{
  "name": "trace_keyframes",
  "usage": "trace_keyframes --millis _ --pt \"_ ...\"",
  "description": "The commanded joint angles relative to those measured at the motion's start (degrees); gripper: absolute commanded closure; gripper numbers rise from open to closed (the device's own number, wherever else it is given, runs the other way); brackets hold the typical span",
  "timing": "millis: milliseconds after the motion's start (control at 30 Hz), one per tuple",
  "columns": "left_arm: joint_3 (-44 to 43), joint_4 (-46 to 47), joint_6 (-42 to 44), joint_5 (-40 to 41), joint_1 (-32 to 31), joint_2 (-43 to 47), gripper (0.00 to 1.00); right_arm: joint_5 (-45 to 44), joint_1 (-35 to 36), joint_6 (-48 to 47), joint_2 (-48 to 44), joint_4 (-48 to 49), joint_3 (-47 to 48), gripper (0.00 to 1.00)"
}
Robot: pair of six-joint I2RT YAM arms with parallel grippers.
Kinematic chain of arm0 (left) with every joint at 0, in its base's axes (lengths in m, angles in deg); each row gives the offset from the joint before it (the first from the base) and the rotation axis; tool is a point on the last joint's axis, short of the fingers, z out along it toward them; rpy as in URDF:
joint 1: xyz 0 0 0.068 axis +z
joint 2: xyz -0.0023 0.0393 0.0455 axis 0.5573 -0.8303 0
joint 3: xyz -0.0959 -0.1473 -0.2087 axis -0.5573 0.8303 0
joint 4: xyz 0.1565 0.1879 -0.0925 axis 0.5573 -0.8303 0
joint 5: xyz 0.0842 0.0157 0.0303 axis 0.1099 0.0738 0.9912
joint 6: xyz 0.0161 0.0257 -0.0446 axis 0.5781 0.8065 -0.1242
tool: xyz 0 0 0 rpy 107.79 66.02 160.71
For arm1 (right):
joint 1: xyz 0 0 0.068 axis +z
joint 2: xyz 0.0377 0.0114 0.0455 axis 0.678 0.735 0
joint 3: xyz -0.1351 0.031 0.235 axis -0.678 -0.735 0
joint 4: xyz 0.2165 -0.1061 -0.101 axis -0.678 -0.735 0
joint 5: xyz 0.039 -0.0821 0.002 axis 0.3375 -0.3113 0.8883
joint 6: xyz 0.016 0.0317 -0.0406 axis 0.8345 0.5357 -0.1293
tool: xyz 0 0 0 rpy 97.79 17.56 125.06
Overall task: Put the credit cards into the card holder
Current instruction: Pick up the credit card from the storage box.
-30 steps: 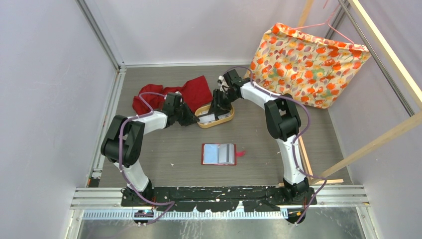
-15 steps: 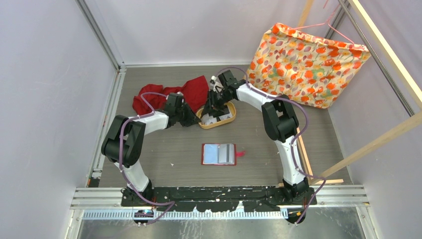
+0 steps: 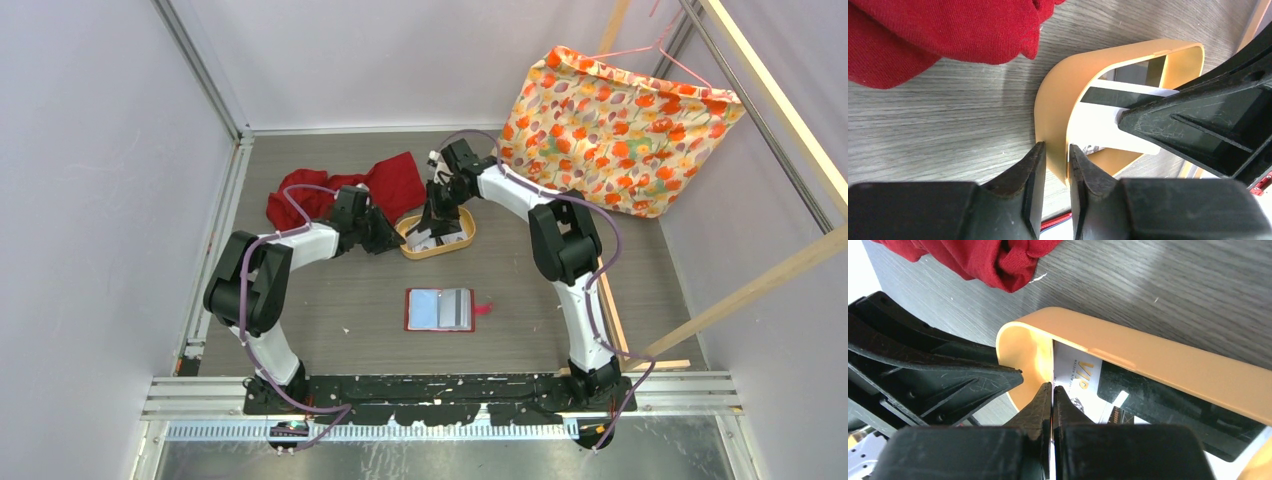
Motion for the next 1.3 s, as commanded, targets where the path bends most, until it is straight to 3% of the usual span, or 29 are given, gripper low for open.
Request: trace_keyframes --millis 0,400,667,800,933,1033,1133,1267 --pt "-1.52 1.07 -0.29 -0.41 0.08 1.2 0.74 -2.51 -0.7 -5.03 -5.41 -1.24 2.43 0.97" --pt "1.18 1.42 4.09 -2.05 2.91 9.48 0.48 6.44 -4.13 -15.01 -12.71 -2.41 -1.59 0.99" --pt "4.0 -1.53 13.37 -0.54 3.13 25.63 0.4 20.99 -6.29 -34.68 -22.93 -12.05 -6.85 0.99" --pt "6.45 -1.89 16.42 -0.38 3.43 34.14 0.24 24.71 -7.0 -42.8 -30.11 -13.91 -13.44 0.99" --pt "12.17 4.54 15.4 -2.89 3.82 40.87 0.01 26.9 -7.53 -47.67 -36.61 -14.88 -19.56 0.99" --pt "17.96 11.52 9.49 -5.57 3.92 45.07 0.0 28.88 -7.99 -51.72 -41.72 -15.41 -24.28 0.99" --pt "23.59 23.59 6.86 -14.87 3.92 46.73 0.0 30.22 -8.2 -53.65 -47.13 -12.47 -30.78 0.99" --pt "25.01 27.1 6.64 -25.44 2.58 46.4 0.03 30.31 -8.27 -53.96 -52.63 -7.47 -39.73 0.99"
